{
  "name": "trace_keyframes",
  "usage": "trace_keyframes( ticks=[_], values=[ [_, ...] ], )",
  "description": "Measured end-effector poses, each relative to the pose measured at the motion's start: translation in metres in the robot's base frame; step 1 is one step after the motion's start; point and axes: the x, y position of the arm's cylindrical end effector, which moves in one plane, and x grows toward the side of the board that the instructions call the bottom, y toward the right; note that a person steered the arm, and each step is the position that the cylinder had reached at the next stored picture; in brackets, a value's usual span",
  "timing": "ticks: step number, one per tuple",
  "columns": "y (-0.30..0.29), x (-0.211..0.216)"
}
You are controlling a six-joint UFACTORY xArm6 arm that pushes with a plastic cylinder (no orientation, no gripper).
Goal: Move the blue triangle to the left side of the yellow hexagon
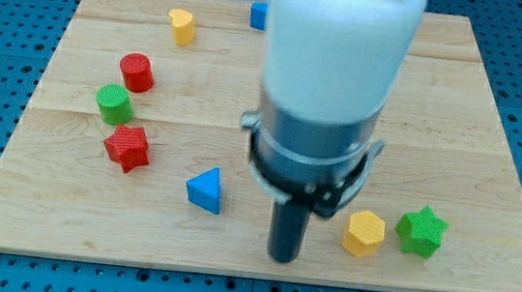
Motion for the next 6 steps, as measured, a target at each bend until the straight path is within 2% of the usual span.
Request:
trace_keyframes(
  ticks=[1, 2, 3, 4, 5, 6],
  values=[
    [0.033, -0.018],
    [0.052, -0.016],
    [-0.053, -0.016],
    [-0.182, -0.032],
    [-0.134, -0.072],
    [0.007, -0.069]
  ],
)
